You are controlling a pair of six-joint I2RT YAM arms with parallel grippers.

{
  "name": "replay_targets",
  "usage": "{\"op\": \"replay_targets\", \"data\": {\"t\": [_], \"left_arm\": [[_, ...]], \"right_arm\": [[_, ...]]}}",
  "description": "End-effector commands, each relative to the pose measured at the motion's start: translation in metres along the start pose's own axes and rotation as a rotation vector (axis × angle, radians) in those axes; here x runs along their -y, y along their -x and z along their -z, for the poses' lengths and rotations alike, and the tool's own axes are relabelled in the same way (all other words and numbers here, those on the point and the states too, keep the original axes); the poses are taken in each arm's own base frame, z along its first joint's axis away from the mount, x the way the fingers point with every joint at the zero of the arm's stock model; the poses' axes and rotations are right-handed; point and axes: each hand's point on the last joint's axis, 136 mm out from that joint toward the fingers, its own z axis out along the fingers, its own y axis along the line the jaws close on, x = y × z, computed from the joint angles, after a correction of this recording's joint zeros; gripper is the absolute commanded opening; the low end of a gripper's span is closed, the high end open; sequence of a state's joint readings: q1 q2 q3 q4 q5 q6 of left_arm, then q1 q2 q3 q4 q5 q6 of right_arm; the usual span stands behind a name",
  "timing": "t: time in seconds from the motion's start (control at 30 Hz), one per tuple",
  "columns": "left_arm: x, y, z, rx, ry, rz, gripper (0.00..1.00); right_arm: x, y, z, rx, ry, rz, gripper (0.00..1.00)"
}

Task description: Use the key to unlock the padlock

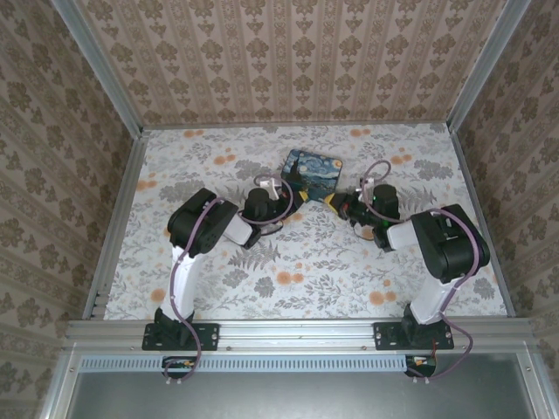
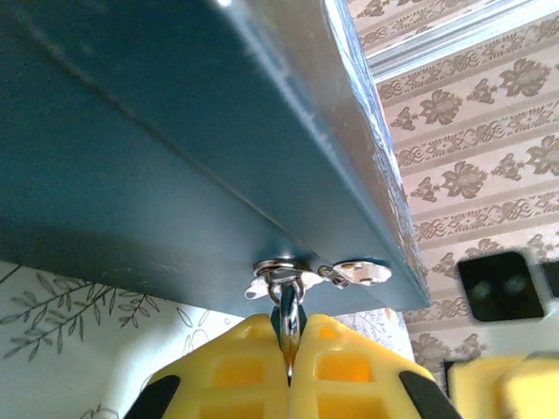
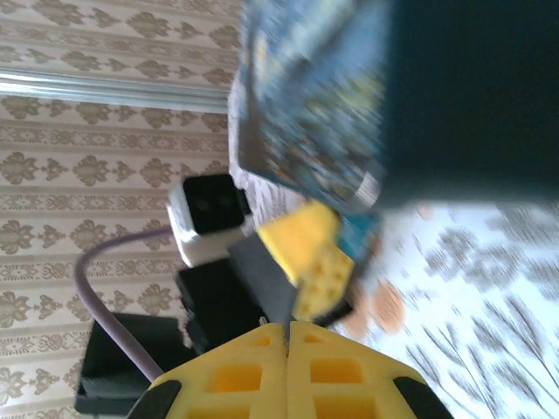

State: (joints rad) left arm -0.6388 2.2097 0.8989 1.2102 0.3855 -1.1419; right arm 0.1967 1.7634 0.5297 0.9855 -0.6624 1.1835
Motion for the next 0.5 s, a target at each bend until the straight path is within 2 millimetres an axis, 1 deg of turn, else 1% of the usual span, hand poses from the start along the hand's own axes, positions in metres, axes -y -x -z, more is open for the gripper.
{"op": "replay_targets", "data": {"t": [0.0,0.1,0.2,0.3,0.47], "left_arm": [[0.022,0.01,0.008,0.032,-0.064,0.06,0.0],[0.029,0.008,0.009,0.034,-0.071,0.072,0.0],[0.035,0.006,0.01,0.041,-0.077,0.09,0.0],[0.038,0.005,0.011,0.056,-0.072,0.104,0.0],[0.042,0.002,0.013,0.07,-0.07,0.124,0.0]], "right_arm": [[0.0,-0.011,0.001,0.014,0.047,0.013,0.0],[0.01,-0.022,-0.001,0.022,0.036,-0.011,0.0],[0.02,-0.024,-0.003,0.051,0.016,-0.041,0.0],[0.032,-0.023,-0.004,0.081,-0.016,-0.061,0.0],[0.038,-0.017,-0.007,0.115,-0.032,-0.081,0.0]]}}
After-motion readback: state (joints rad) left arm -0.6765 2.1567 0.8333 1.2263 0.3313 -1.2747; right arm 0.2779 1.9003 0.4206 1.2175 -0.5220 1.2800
